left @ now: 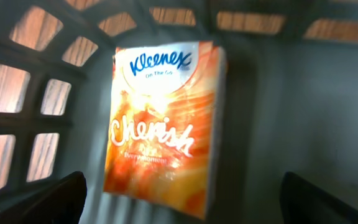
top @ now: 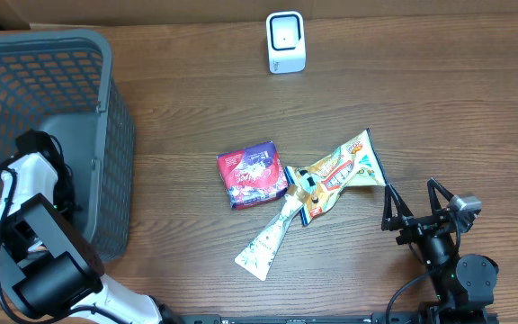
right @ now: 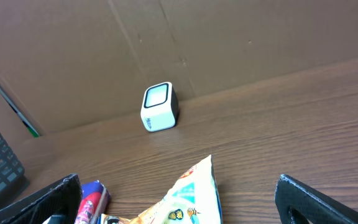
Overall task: Scan the item barcode
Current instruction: 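Reach the left gripper into the basket and grasp the orange Kleenex pack, then lift the Kleenex pack out and place it on the yellow bag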
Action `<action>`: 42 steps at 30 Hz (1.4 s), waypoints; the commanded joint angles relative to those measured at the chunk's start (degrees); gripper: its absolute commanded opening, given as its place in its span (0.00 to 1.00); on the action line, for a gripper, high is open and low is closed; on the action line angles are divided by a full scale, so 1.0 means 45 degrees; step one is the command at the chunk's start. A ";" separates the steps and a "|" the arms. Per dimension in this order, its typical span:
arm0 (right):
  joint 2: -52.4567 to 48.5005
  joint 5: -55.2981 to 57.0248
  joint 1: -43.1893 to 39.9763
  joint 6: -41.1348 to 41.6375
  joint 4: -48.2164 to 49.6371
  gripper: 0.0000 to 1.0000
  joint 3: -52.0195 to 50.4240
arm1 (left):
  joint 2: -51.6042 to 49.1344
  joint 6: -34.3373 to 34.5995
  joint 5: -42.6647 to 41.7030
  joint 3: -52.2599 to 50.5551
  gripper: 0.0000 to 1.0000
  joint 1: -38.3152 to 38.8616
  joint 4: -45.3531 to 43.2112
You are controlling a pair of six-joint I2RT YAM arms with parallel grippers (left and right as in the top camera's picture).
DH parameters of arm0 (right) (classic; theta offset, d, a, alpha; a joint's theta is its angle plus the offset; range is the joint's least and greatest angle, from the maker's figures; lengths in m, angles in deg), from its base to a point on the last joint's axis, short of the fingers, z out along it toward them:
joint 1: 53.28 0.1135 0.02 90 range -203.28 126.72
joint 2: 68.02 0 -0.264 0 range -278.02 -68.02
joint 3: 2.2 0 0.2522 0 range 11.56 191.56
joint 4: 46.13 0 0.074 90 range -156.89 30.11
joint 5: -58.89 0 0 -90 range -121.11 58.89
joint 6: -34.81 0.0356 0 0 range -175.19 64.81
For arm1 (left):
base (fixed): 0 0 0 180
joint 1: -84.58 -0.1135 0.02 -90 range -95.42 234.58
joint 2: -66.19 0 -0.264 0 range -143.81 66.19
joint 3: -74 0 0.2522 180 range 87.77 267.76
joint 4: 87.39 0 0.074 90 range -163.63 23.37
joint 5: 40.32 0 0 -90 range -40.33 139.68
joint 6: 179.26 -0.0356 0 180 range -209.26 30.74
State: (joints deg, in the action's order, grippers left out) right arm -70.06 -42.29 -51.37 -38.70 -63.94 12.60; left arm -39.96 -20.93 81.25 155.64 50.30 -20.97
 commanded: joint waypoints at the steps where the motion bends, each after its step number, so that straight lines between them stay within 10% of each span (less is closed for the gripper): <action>1: 0.0053 0.0005 0.0063 0.0015 0.0073 1.00 -0.0131 | -0.0248 -0.0442 0.0379 -0.1054 0.91 -0.0058 -0.0554; 21: 0.0053 0.0005 0.0063 0.0015 0.0073 1.00 -0.0131 | -0.0243 -0.1569 -0.0962 -0.2268 0.75 -0.0053 -0.2171; 25: 0.0053 0.0005 0.0063 0.0010 0.0073 1.00 -0.0131 | -0.0243 -0.1574 -0.1413 -0.2268 0.28 -0.0049 -0.2079; 29: 0.0053 0.0005 0.0063 0.0015 0.0073 1.00 -0.0131 | -0.0233 -0.1797 -0.1632 -0.2254 0.04 -0.0044 -0.1953; 42: 0.0053 0.0005 0.0063 0.0010 0.0073 1.00 -0.0131 | 0.1098 -0.4682 -0.1972 0.2647 0.05 -0.0034 0.1909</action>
State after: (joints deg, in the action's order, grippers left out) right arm -70.06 -42.29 -51.35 -38.68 -63.97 12.60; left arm -37.95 -36.25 76.09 158.51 50.30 -15.05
